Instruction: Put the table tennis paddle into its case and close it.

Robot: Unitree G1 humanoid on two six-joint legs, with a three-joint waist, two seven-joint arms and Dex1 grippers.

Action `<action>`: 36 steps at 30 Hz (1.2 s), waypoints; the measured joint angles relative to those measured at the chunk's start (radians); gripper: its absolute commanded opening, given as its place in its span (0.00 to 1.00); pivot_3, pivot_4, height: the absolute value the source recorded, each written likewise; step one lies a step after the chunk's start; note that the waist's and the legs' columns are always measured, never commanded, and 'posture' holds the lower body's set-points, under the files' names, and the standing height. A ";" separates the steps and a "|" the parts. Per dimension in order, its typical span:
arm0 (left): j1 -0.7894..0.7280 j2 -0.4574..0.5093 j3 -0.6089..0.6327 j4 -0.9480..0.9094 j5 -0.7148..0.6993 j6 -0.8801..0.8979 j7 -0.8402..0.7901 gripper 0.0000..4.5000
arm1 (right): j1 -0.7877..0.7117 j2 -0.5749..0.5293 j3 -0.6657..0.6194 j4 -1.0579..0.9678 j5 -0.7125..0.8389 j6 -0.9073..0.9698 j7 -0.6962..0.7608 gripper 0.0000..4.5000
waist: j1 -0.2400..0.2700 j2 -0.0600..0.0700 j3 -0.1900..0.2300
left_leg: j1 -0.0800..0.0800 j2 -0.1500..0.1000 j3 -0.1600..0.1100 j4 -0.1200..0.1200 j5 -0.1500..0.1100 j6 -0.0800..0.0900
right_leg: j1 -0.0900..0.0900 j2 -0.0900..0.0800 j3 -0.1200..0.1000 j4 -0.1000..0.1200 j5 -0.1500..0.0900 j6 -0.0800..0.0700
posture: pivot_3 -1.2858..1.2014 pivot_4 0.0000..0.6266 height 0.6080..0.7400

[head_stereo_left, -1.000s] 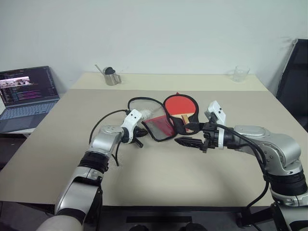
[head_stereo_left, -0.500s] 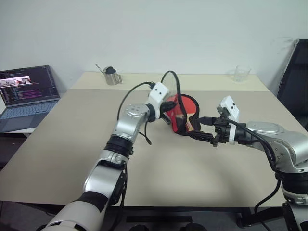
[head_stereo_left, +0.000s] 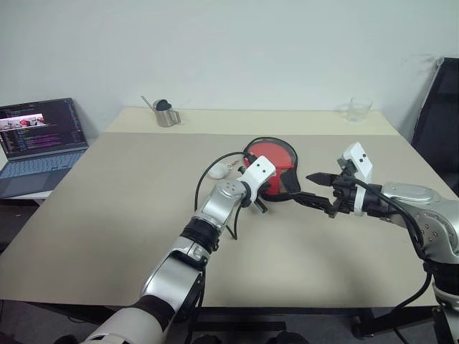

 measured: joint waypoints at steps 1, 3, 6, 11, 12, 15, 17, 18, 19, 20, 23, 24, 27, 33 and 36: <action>-0.003 0.012 0.016 -0.003 -0.010 -0.003 -0.006 0.00 | 0.000 0.004 0.000 0.001 -0.006 -0.002 -0.013 1.00 | 0.000 0.000 0.000 | 0.000 0.000 0.000 0.000 0.000 0.000 | 0.000 0.000 0.000 0.000 0.000 0.000 | 0.52 0.24 1.00; -0.004 0.055 0.056 -0.029 -0.060 -0.007 -0.077 0.00 | -0.033 0.057 -0.008 0.047 -0.029 -0.003 -0.072 1.00 | -0.005 -0.001 0.001 | 0.000 0.000 0.001 0.000 0.000 0.000 | 0.000 0.001 0.000 0.001 0.000 0.000 | 0.52 0.24 1.00; -0.001 0.164 0.114 -0.185 -0.201 -0.022 -0.311 0.00 | -0.125 0.171 -0.027 0.206 -0.109 -0.005 -0.240 1.00 | -0.007 -0.002 0.001 | 0.001 0.001 0.001 -0.001 0.001 -0.002 | -0.001 0.001 0.000 0.003 0.000 -0.002 | 0.52 0.24 1.00; 0.042 0.418 0.188 -0.280 -0.299 -0.004 -0.565 0.12 | -0.208 0.319 -0.040 0.462 -0.227 -0.035 -0.445 1.00 | -0.010 -0.001 0.001 | 0.003 0.001 0.000 -0.004 0.003 -0.005 | -0.001 0.001 -0.001 0.004 -0.001 -0.004 | 0.52 0.24 1.00; 0.057 0.434 0.194 -0.279 -0.308 0.016 -0.571 0.20 | -0.213 0.331 -0.042 0.498 -0.240 -0.046 -0.458 1.00 | -0.006 -0.001 0.001 | 0.002 0.001 0.000 -0.004 0.003 -0.005 | -0.001 0.001 -0.001 0.004 -0.001 -0.004 | 0.52 0.24 1.00; 0.122 0.469 0.206 -0.319 -0.350 0.071 -0.614 0.42 | -0.243 0.370 -0.047 0.577 -0.262 -0.072 -0.481 1.00 | 0.002 -0.001 0.001 | 0.000 0.001 0.000 -0.003 0.003 -0.005 | -0.002 -0.001 -0.001 0.002 0.000 -0.001 | 0.52 0.24 1.00; 0.139 0.484 0.211 -0.352 -0.370 0.093 -0.629 0.58 | -0.266 0.376 -0.053 0.603 -0.269 -0.088 -0.487 1.00 | 0.004 -0.001 0.001 | -0.001 0.000 0.000 -0.003 0.003 -0.005 | -0.002 -0.002 -0.001 0.000 0.001 0.000 | 0.52 0.24 1.00; 0.144 0.497 0.214 -0.371 -0.382 0.102 -0.632 0.66 | -0.277 0.378 -0.057 0.614 -0.270 -0.096 -0.487 1.00 | 0.004 -0.001 0.001 | -0.001 0.000 0.000 -0.003 0.003 -0.004 | -0.001 -0.002 0.000 -0.001 0.001 0.000 | 0.52 0.24 1.00; 0.151 0.511 0.224 -0.393 -0.393 0.114 -0.635 0.73 | -0.287 0.380 -0.062 0.629 -0.271 -0.106 -0.487 1.00 | 0.002 -0.001 0.001 | -0.001 0.000 0.000 -0.003 0.003 -0.004 | -0.001 -0.002 0.000 -0.001 0.001 0.000 | 0.52 0.24 1.00; 0.157 0.521 0.237 -0.406 -0.404 0.120 -0.638 0.80 | -0.293 0.383 -0.066 0.643 -0.271 -0.113 -0.487 1.00 | 0.001 -0.001 0.001 | -0.001 0.001 0.000 -0.003 0.003 -0.004 | -0.001 -0.002 0.000 0.000 0.001 0.000 | 0.52 0.24 1.00; 0.188 0.552 0.259 -0.449 -0.425 0.145 -0.638 0.99 | -0.299 0.392 -0.076 0.704 -0.277 -0.134 -0.488 1.00 | -0.001 -0.001 0.001 | 0.000 0.002 0.000 -0.004 0.003 -0.004 | -0.001 0.000 -0.001 0.002 0.000 -0.001 | 0.52 0.24 1.00; 0.200 0.556 0.263 -0.460 -0.428 0.156 -0.633 0.99 | -0.300 0.396 -0.076 0.727 -0.282 -0.139 -0.488 1.00 | -0.002 -0.001 0.001 | 0.000 0.002 -0.001 -0.004 0.003 -0.004 | -0.001 0.000 -0.001 0.002 0.000 -0.001 | 0.52 0.24 1.00; 0.225 0.556 0.269 -0.487 -0.442 0.176 -0.623 0.99 | -0.303 0.409 -0.076 0.770 -0.292 -0.158 -0.488 1.00 | -0.002 -0.001 0.001 | 0.001 0.002 0.000 -0.003 0.003 -0.004 | -0.002 0.000 0.000 0.003 0.000 -0.001 | 0.52 0.24 1.00; 0.240 0.559 0.266 -0.516 -0.418 0.158 -0.574 0.99 | -0.312 0.435 -0.092 0.851 -0.296 -0.196 -0.487 1.00 | -0.002 -0.001 0.001 | 0.001 0.002 0.000 -0.003 0.003 -0.004 | -0.002 0.000 0.000 0.003 0.000 -0.001 | 0.52 0.24 1.00; 0.244 0.562 0.251 -0.516 -0.399 0.139 -0.560 0.99 | -0.312 0.446 -0.094 0.886 -0.305 -0.209 -0.485 1.00 | -0.002 -0.001 0.001 | 0.001 0.002 0.000 -0.003 0.003 -0.004 | -0.002 0.000 0.000 0.003 0.000 -0.001 | 0.52 0.24 1.00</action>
